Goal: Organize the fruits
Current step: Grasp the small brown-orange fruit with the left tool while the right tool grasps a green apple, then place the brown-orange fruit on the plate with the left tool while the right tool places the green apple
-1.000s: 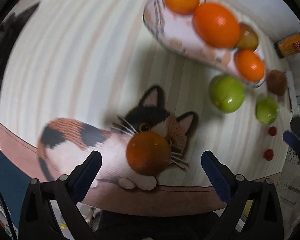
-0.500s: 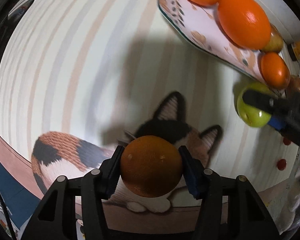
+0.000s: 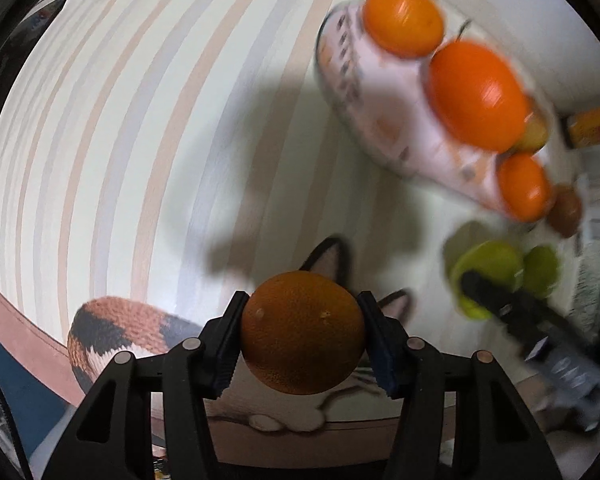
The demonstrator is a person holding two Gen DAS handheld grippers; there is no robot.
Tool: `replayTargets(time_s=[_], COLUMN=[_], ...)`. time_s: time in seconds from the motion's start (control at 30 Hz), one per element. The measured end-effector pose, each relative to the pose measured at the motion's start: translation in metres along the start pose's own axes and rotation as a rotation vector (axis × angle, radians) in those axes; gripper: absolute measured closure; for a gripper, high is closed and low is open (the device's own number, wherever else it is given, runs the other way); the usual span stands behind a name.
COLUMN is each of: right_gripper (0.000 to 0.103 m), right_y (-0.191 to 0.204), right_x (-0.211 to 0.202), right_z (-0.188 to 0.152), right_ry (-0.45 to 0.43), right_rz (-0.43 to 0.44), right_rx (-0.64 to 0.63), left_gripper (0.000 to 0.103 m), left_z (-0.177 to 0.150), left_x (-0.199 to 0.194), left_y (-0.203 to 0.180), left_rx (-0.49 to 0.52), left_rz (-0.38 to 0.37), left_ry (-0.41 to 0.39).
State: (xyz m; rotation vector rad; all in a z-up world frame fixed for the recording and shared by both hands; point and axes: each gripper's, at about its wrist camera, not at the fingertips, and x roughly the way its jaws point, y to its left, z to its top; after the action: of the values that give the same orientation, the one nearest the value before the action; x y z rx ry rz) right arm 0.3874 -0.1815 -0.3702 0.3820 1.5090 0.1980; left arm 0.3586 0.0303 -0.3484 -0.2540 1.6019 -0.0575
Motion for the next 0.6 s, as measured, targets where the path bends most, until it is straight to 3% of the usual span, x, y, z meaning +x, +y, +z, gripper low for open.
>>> replayTargets(time_s=[0.13, 0.3, 0.6], right_gripper=[0.044, 0.044, 0.044], right_y=[0.008, 0.017, 0.032], right_x=[-0.015, -0.016, 0.015], right_z=[0.011, 0.032, 0.048], right_ry=[-0.066, -0.121, -0.124], right_rz=[0.057, 0.151, 0.274], right_rx=[0.020, 0.062, 0.137], left_gripper=[0.051, 0.051, 0.051], left_z=[0.031, 0.083, 0.154], left_x=[-0.035, -0.055, -0.020], left_y=[-0.004, -0.017, -0.023], left_rx=[-0.016, -0.019, -0.072], left_rz=[-0.083, -0.120, -0.151], left_ry=[-0.057, -0.099, 0.016])
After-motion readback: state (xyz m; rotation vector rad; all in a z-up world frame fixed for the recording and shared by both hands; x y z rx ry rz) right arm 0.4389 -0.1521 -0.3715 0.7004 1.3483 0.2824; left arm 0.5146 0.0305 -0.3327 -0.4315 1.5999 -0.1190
